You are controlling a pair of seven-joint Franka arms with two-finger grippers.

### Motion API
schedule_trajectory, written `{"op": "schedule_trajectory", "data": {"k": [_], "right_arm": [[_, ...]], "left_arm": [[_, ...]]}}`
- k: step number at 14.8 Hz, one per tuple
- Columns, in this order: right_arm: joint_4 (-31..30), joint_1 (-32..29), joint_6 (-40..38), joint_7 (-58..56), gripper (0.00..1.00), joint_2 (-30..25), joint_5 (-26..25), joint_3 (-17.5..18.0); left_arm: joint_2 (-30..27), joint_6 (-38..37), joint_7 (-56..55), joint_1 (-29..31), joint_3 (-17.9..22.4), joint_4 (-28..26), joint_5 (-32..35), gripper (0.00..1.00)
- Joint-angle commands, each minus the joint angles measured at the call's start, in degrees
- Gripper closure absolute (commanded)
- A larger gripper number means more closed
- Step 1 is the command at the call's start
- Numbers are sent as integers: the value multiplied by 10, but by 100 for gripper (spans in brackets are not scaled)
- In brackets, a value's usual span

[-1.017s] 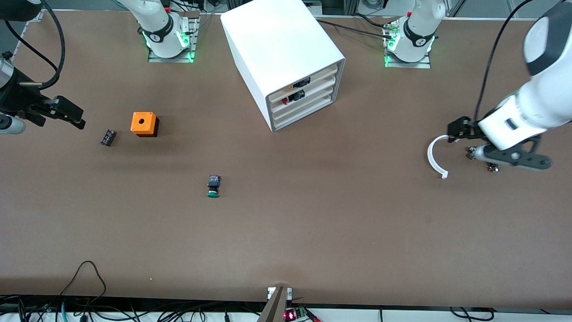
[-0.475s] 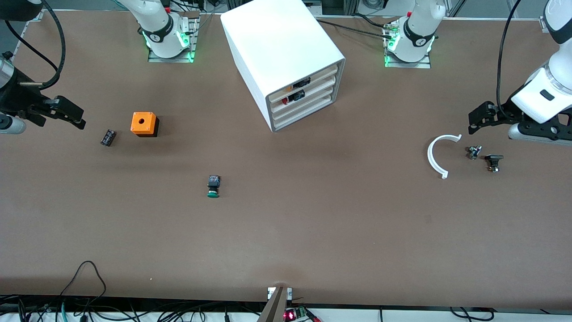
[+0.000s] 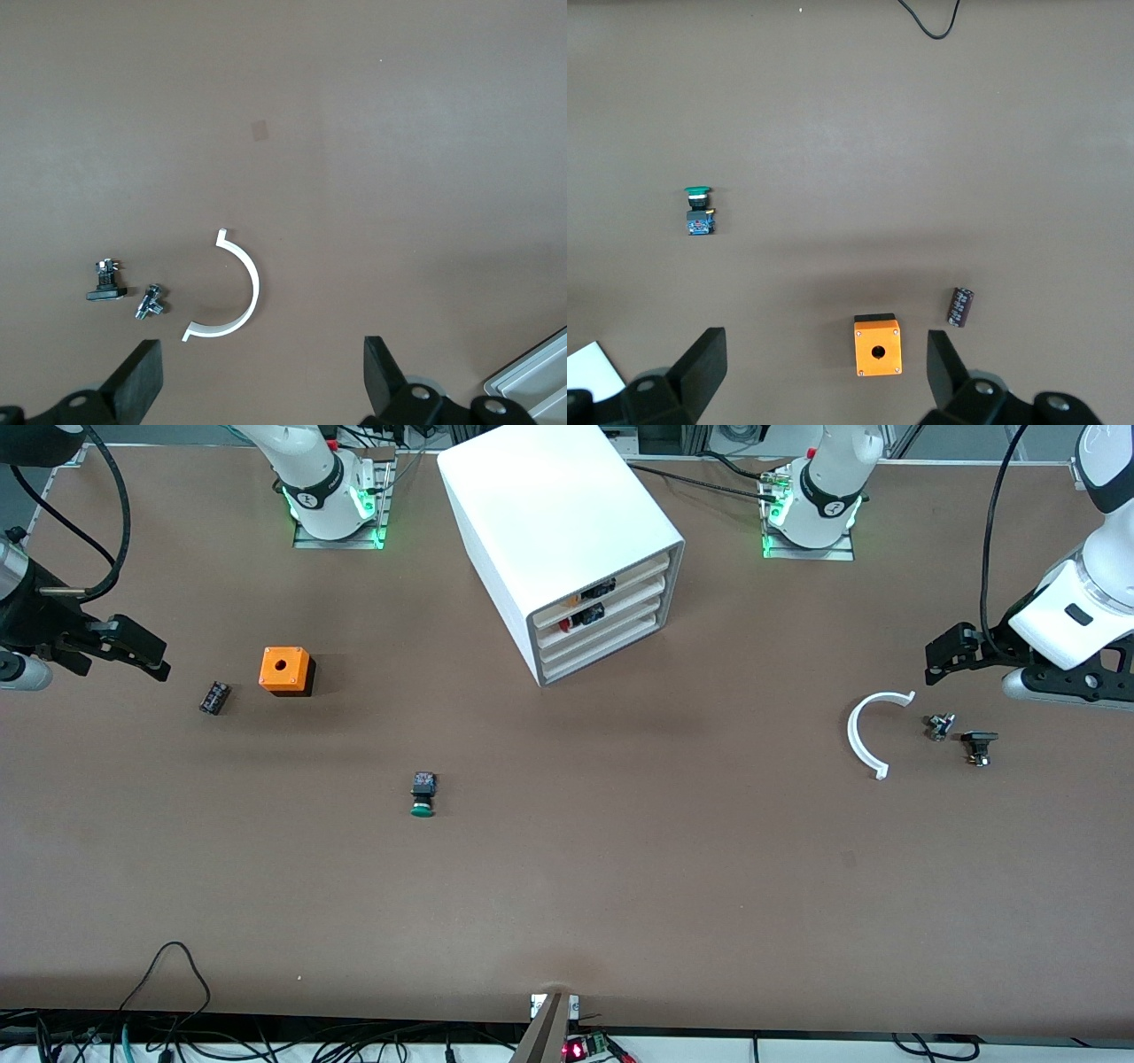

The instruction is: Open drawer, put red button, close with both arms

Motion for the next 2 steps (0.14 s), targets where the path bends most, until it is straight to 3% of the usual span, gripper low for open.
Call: {"op": "schedule_trajectory", "data": {"k": [1,2], "right_arm": [[7,2,-2,1,0,1,-3,1],[7,2,-2,2,0,1,-3,1]], "left_arm": [[-10,-7,-5,-6,4,-6,-5,0],[-10,-10,-5,-5,4,-6,-4,0]]}}
